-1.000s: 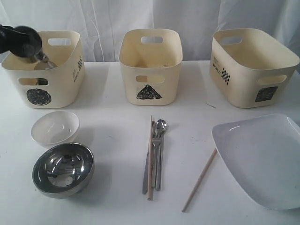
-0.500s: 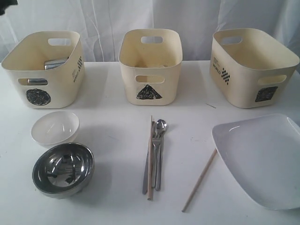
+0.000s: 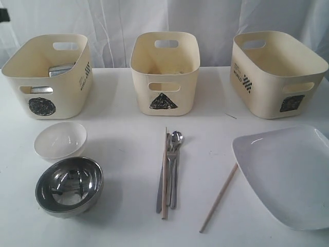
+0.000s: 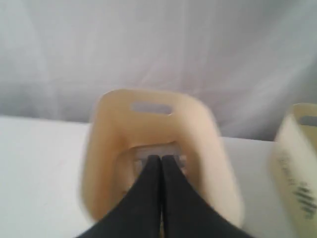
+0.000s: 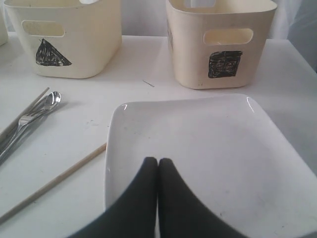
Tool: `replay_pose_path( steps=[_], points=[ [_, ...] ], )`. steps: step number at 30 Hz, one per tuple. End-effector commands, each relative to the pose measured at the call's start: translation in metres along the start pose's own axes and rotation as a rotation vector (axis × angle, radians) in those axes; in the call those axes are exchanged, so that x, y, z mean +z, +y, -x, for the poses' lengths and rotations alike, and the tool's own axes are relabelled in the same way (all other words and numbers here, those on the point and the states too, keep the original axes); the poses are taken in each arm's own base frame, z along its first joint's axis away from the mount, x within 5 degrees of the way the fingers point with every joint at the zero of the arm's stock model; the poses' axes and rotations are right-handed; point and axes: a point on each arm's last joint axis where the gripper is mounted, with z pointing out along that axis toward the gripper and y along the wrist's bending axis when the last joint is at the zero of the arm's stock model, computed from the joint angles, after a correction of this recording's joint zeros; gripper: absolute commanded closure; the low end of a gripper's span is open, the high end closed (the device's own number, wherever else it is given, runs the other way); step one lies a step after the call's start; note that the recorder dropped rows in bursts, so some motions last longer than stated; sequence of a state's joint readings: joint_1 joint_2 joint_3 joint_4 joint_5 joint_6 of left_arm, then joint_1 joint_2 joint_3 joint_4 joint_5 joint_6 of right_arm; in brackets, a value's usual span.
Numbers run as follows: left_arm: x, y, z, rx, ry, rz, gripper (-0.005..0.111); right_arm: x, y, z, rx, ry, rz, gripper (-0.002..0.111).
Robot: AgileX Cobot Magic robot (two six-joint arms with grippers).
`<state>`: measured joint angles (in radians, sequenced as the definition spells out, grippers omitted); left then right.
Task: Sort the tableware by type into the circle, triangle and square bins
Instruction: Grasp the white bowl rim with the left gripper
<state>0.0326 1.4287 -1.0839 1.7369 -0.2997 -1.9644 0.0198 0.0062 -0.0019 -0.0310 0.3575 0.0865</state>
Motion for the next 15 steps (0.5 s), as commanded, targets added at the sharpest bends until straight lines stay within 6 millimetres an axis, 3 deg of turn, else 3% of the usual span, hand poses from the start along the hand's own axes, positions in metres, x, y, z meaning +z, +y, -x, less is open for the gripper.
replay_pose_path(
  steps=[1, 4, 6, 8, 11, 15],
  points=[
    [-0.038, 0.038, -0.021, 0.037, -0.047, 0.434, 0.107, 0.0, 0.0, 0.0, -0.001, -0.012, 0.001, 0.108],
    [-0.069, 0.06, -0.035, 0.32, 0.022, 0.71, 0.107, 0.0, 0.0, 0.0, -0.001, -0.012, 0.001, 0.108],
    [-0.081, 0.067, -0.05, 0.647, 0.201, 0.776, 0.107, 0.0, 0.0, 0.0, -0.001, -0.012, 0.001, 0.108],
    [-0.089, 0.072, -0.079, 0.812, 0.463, 0.743, 0.107, 0.0, 0.0, 0.0, -0.001, -0.012, 0.001, 0.108],
    [-0.096, 0.066, -0.123, 0.758, 0.716, 0.531, 0.107, 0.0, 0.0, 0.0, -0.001, -0.012, 0.001, 0.108],
    [-0.091, 0.032, -0.138, 0.26, 0.594, 0.266, 0.107, 0.0, 0.0, 0.0, -0.001, -0.012, 0.001, 0.108]
  ],
)
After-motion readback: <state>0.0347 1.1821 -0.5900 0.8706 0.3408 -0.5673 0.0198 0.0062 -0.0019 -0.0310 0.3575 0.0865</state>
